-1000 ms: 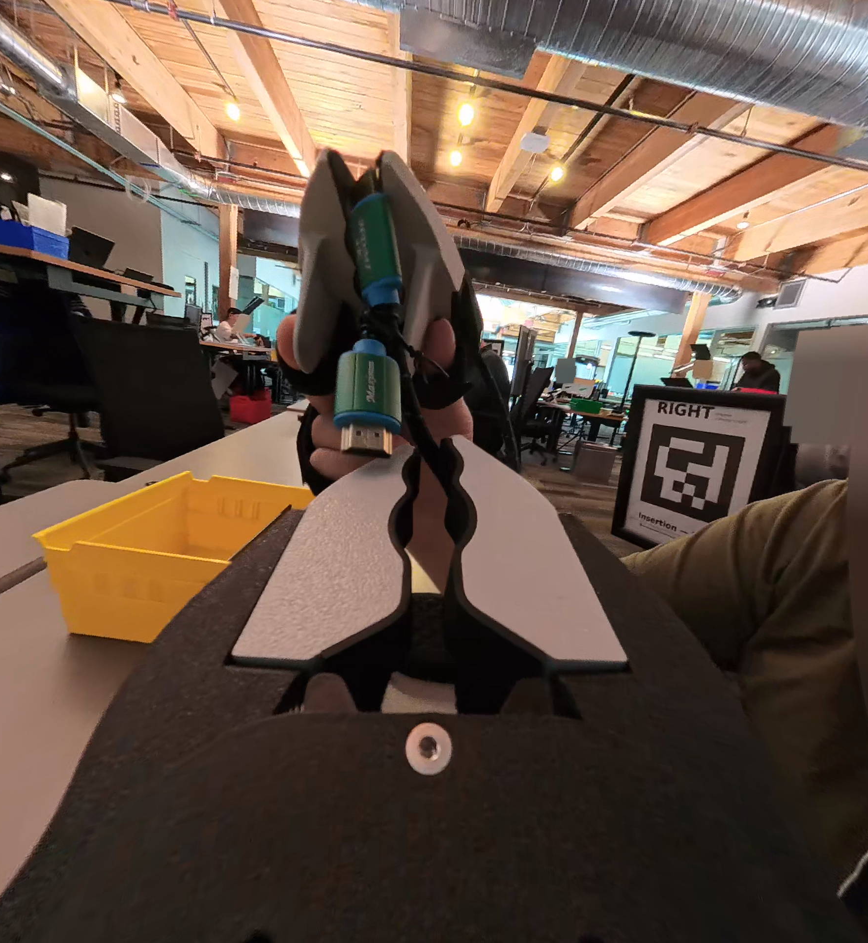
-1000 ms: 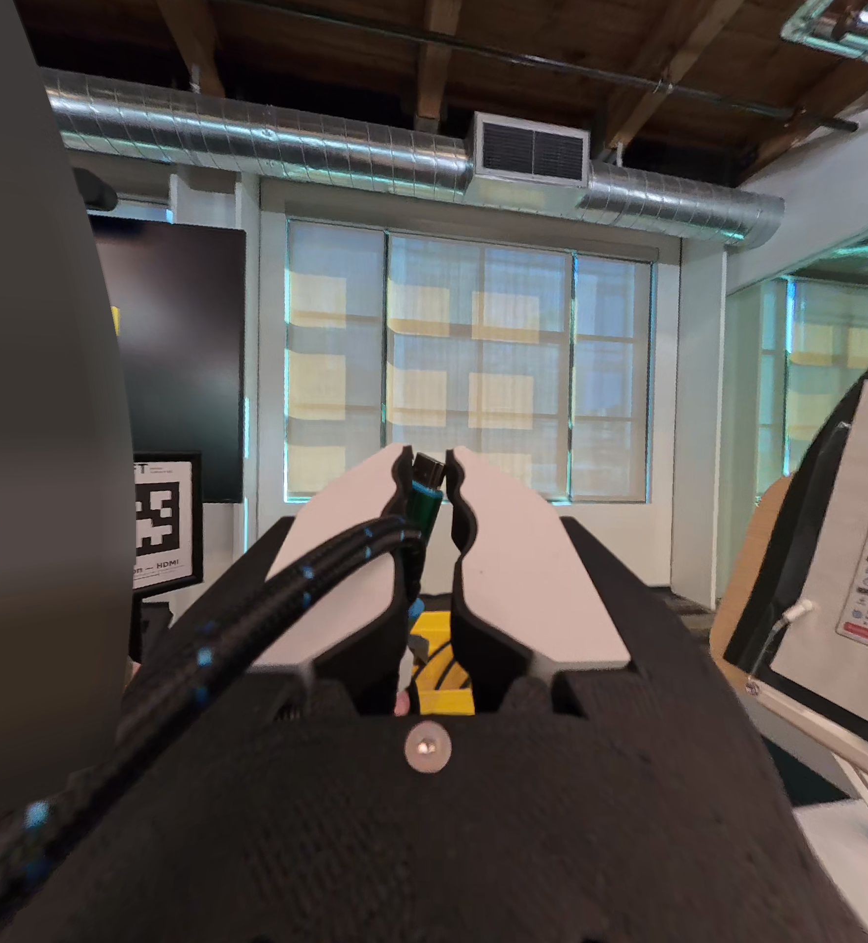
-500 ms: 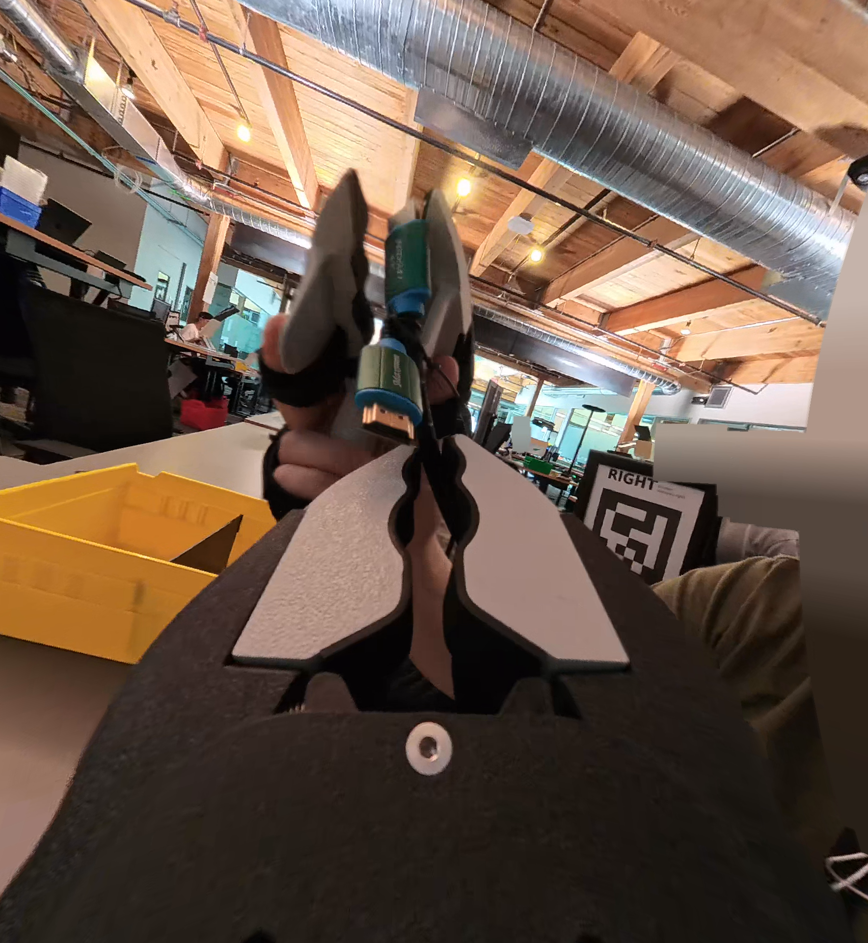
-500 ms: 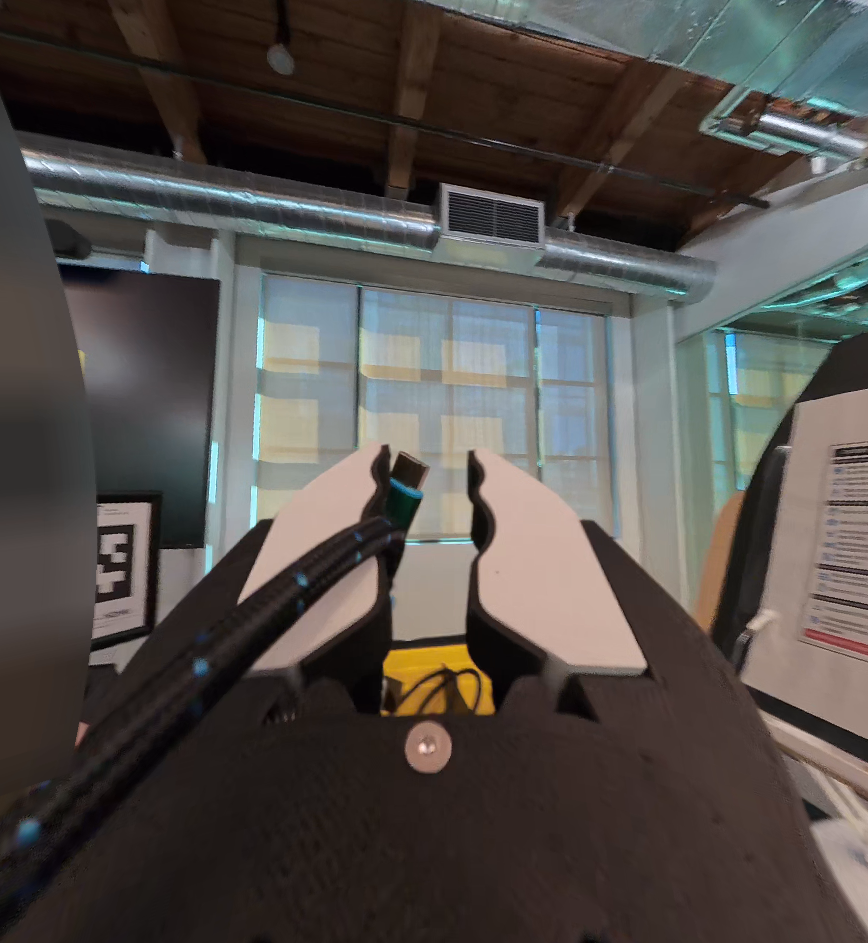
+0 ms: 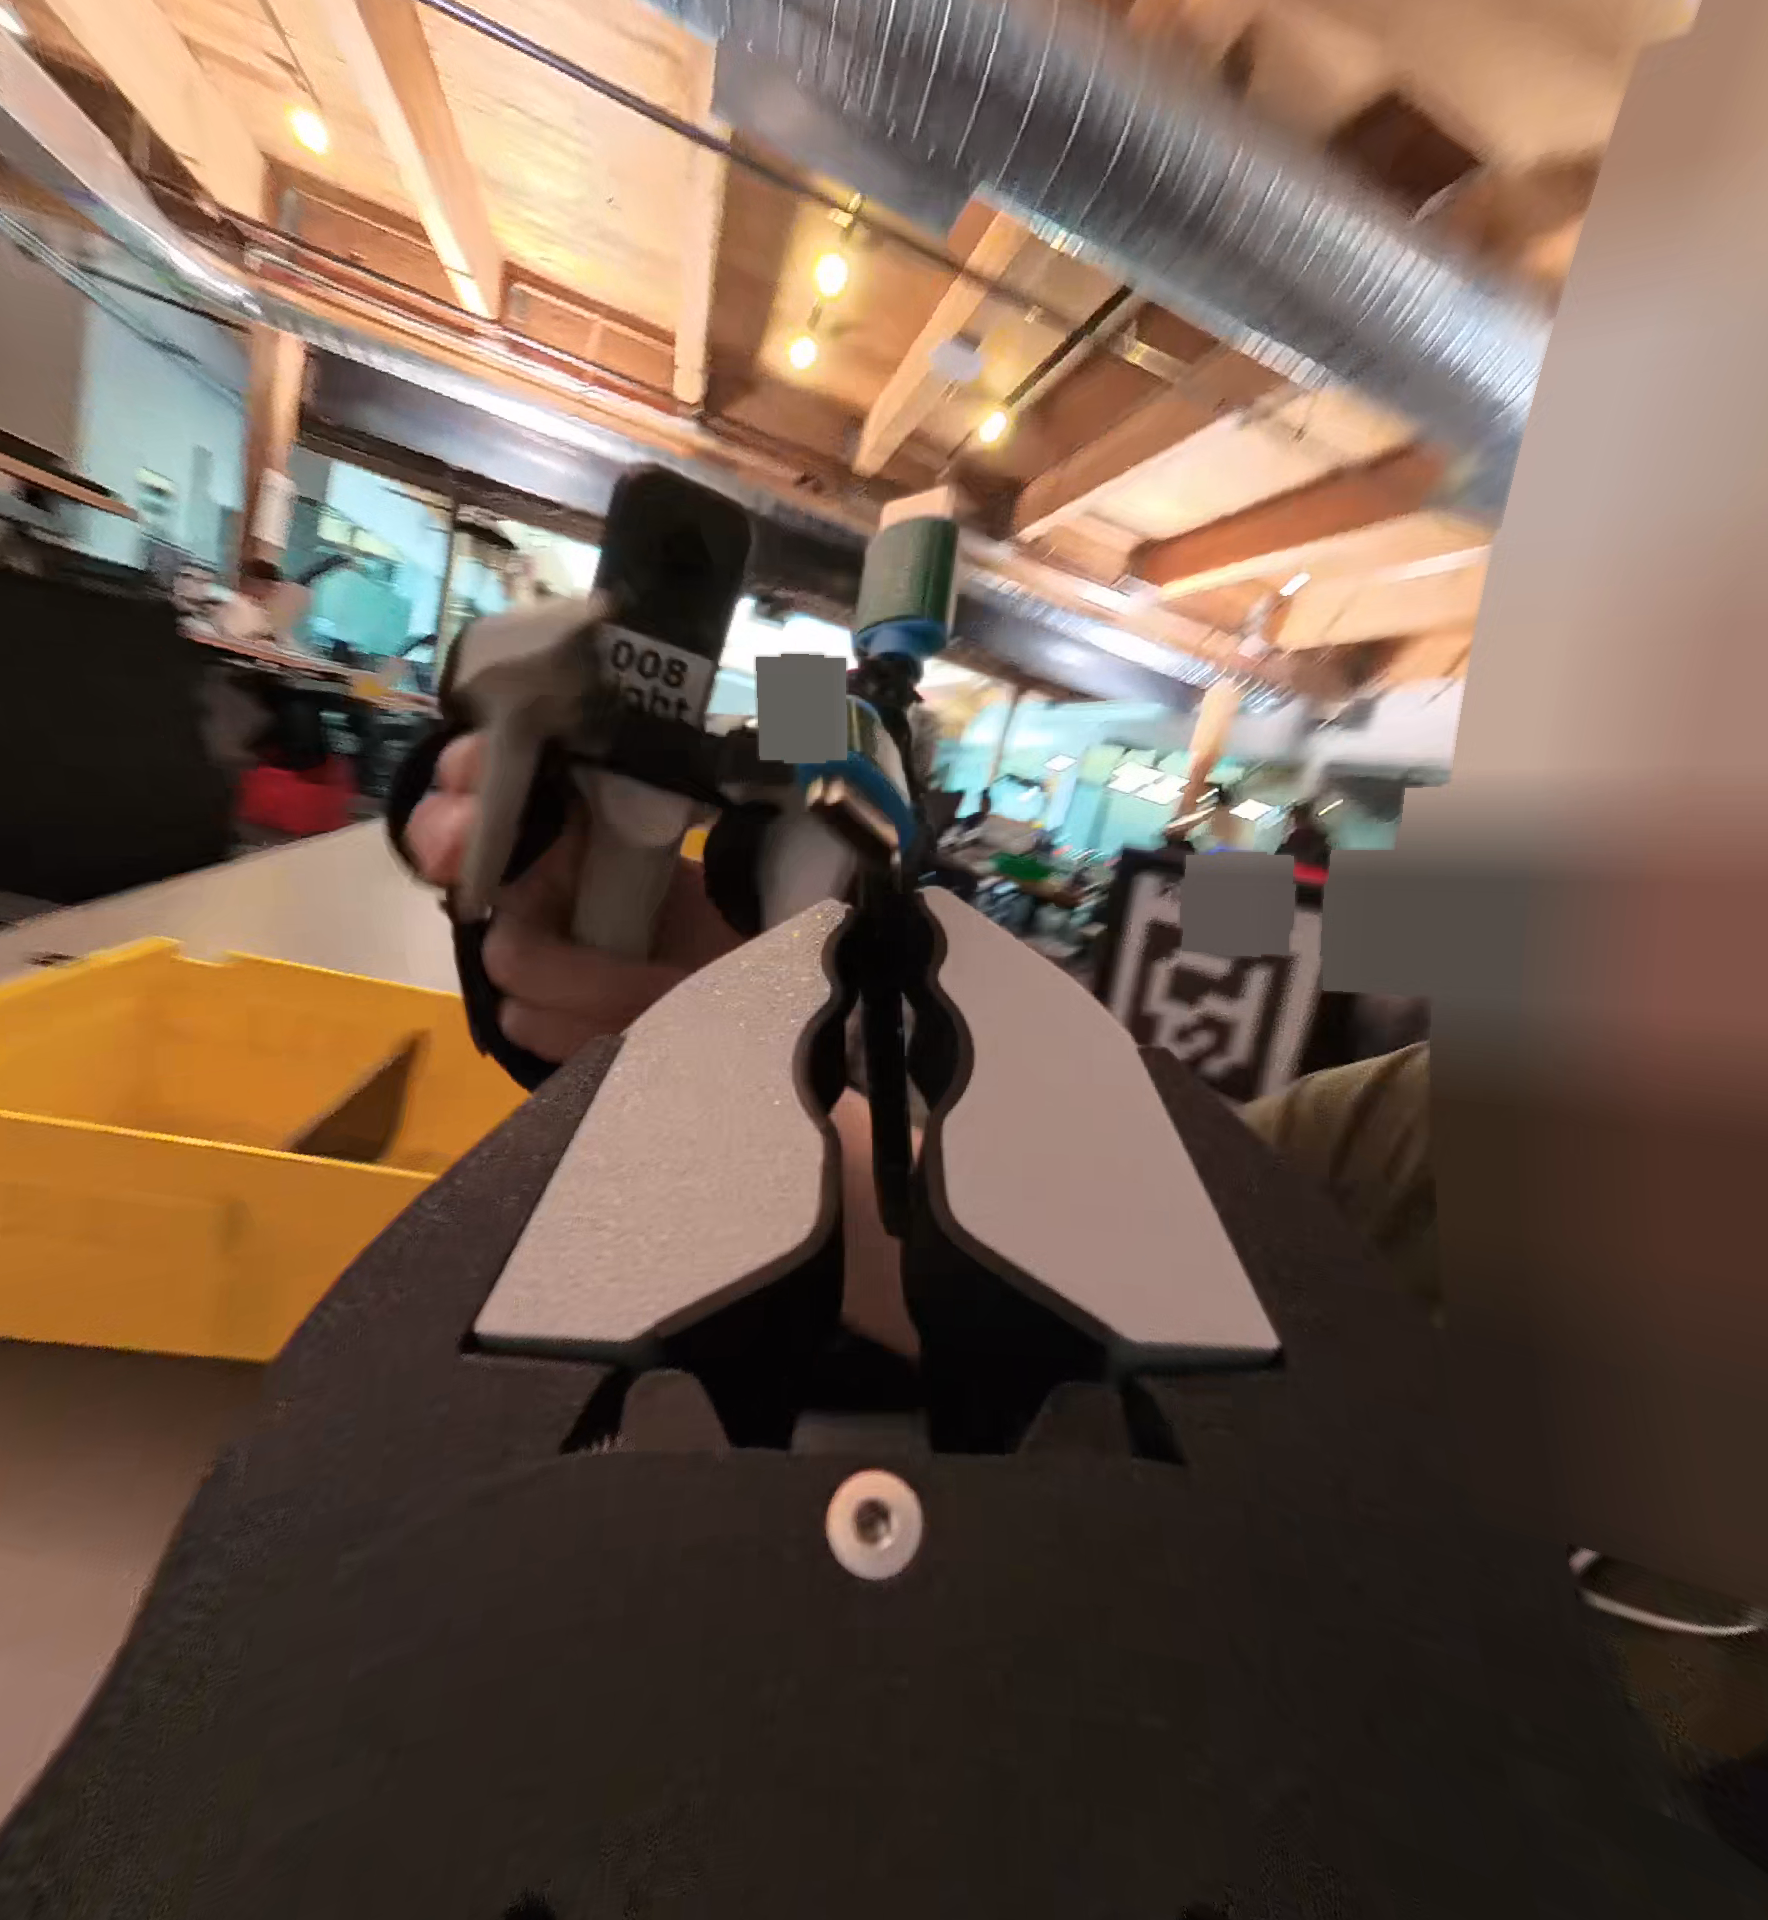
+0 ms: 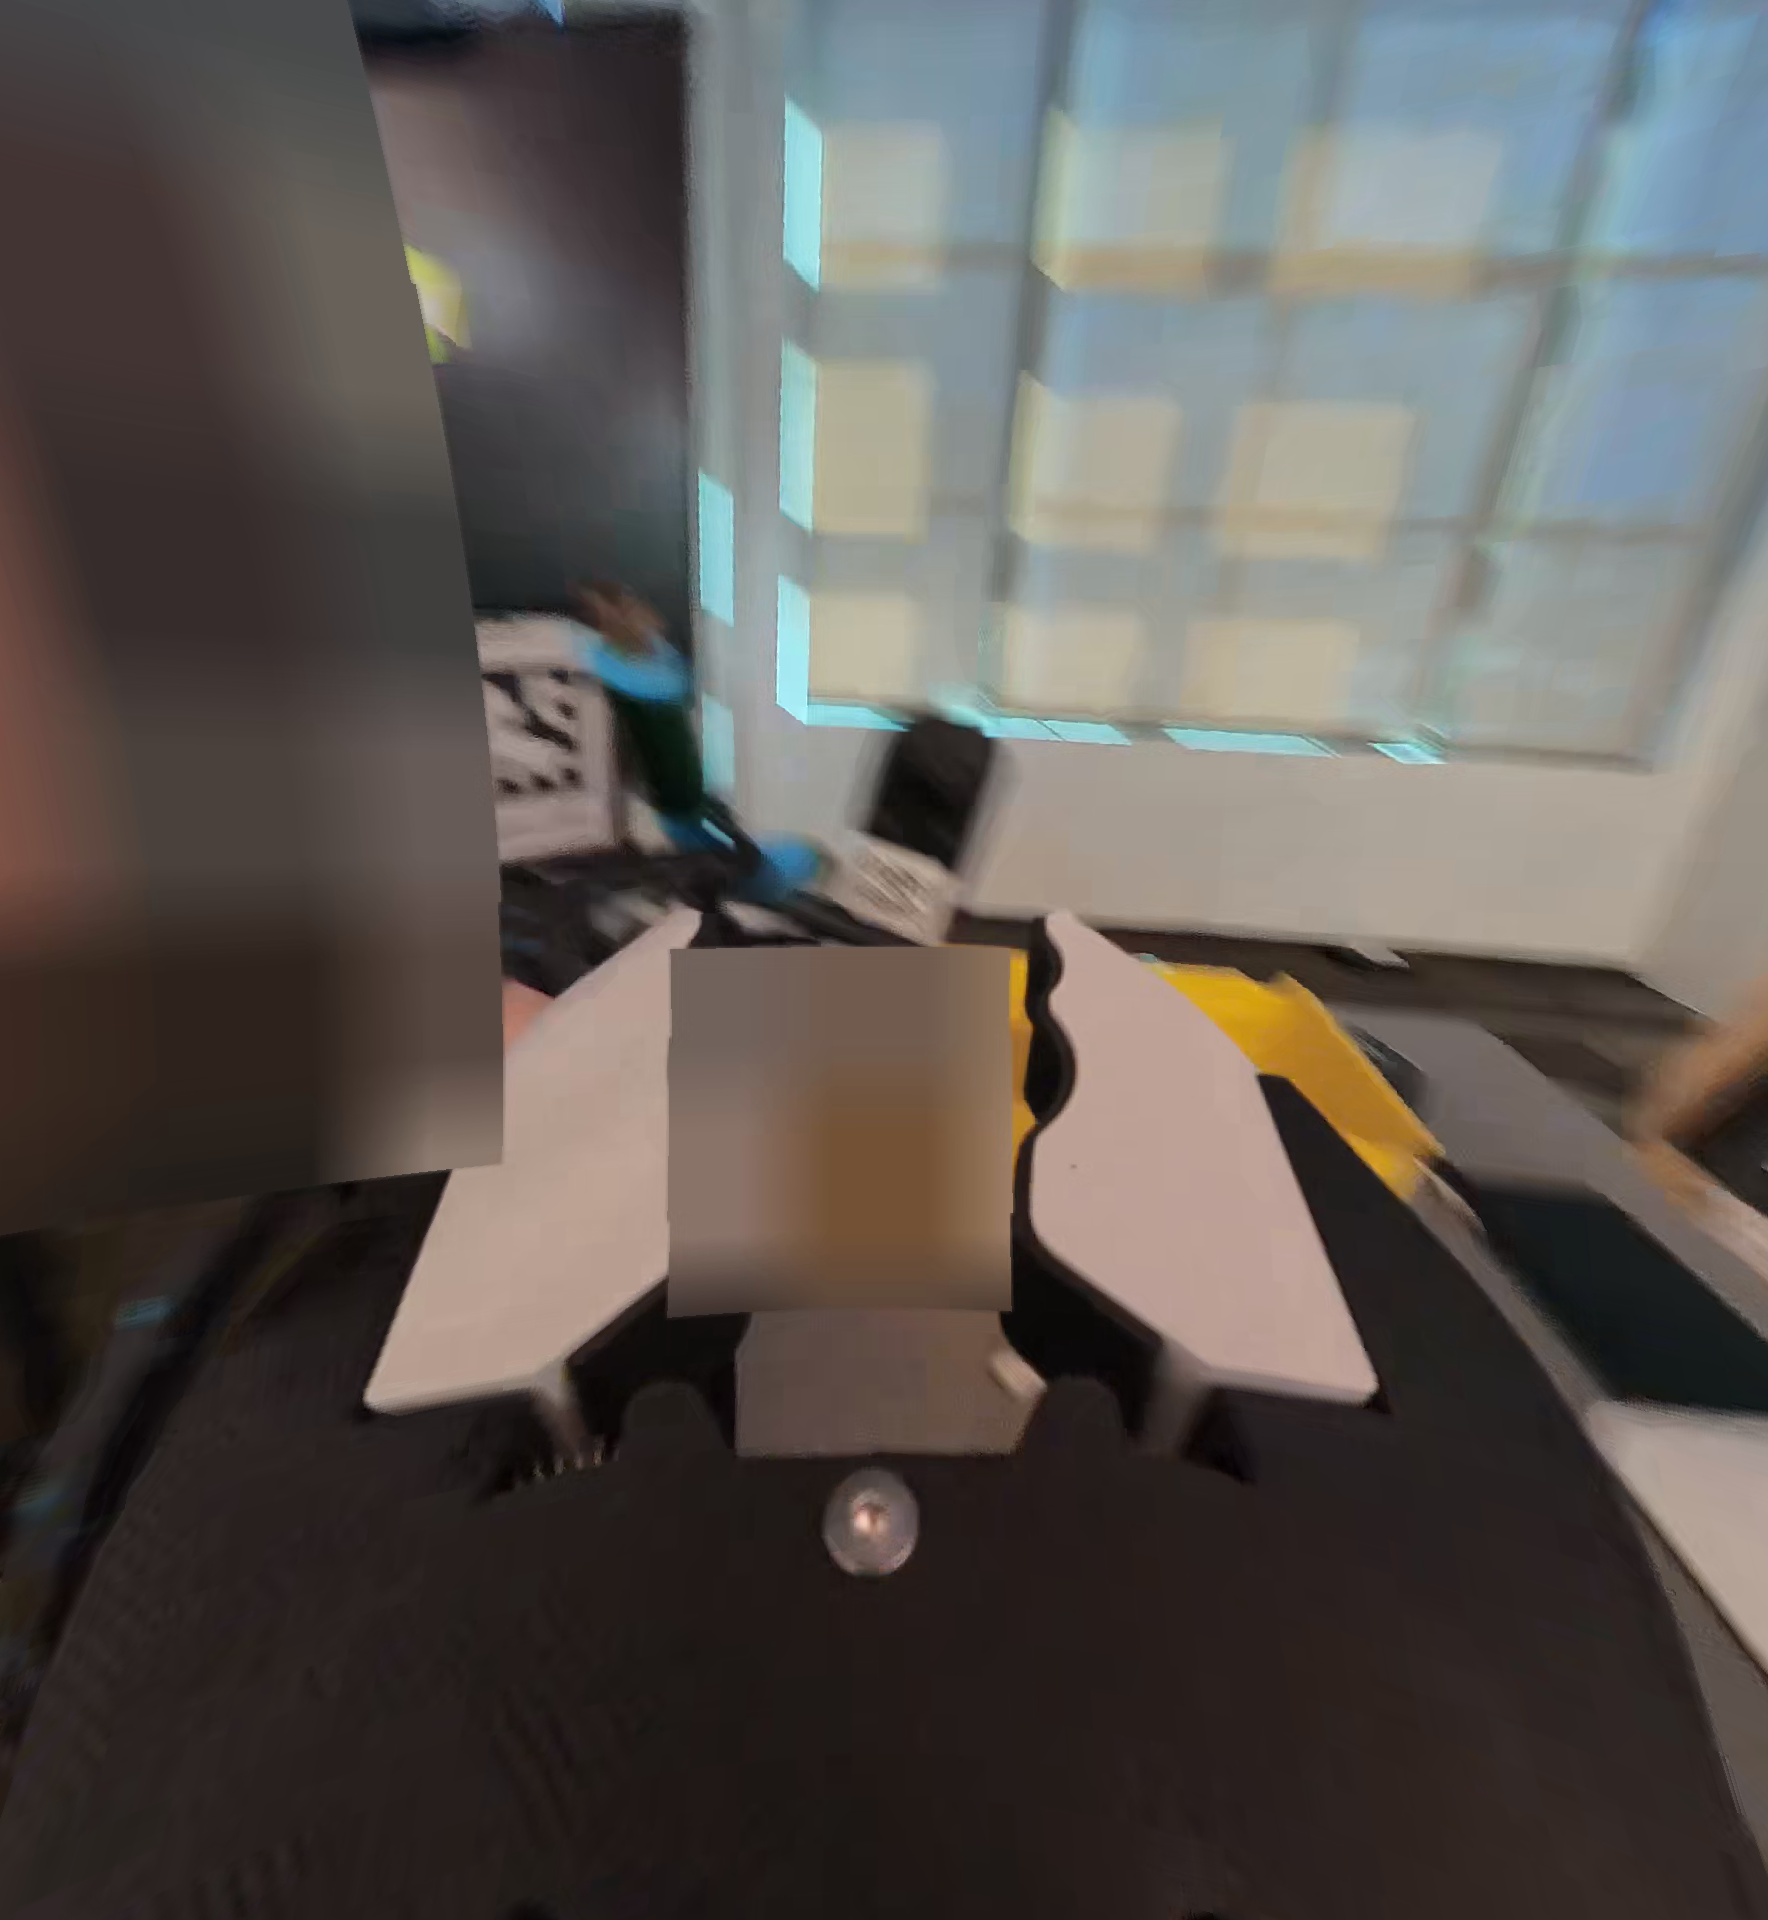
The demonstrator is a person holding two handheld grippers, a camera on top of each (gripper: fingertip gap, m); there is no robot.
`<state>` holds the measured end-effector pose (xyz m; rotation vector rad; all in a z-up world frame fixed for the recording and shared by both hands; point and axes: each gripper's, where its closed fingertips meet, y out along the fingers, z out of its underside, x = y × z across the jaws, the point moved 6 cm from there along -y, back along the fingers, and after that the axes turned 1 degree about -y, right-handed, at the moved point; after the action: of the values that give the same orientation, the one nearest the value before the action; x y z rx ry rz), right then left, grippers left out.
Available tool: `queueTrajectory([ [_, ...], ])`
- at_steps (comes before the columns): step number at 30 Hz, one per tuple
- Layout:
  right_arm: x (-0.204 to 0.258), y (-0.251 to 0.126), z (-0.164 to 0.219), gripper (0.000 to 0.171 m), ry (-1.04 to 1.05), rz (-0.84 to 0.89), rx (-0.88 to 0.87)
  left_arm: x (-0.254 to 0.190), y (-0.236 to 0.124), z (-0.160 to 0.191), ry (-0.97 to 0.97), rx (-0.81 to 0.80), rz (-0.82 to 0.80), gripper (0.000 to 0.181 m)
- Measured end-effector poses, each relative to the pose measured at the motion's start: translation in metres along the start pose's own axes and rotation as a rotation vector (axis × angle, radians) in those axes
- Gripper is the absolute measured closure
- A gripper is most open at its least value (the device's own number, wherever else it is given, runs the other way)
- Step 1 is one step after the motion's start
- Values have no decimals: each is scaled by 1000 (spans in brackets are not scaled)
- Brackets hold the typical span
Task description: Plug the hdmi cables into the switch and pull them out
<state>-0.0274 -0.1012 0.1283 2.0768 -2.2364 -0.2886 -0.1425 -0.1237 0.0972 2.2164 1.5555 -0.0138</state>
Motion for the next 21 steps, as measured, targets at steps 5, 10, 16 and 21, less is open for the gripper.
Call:
queueTrajectory([
  [5, -63, -37, 46, 114, 21, 433, 329, -9, -11, -24, 205, -5, -150, 174],
  [10, -90, -75, 22, 132, 299, 747, 90, 5, -29, -36, 362, -77, -406, 175],
  [16, -23, -25, -33, 136, -270, 855, 55, 8, -36, -37, 578, -122, -610, 175],
  [21, 13, 38, -2, 136, -825, 820, 185, 10, -37, -35, 484, -178, -666, 175],
])
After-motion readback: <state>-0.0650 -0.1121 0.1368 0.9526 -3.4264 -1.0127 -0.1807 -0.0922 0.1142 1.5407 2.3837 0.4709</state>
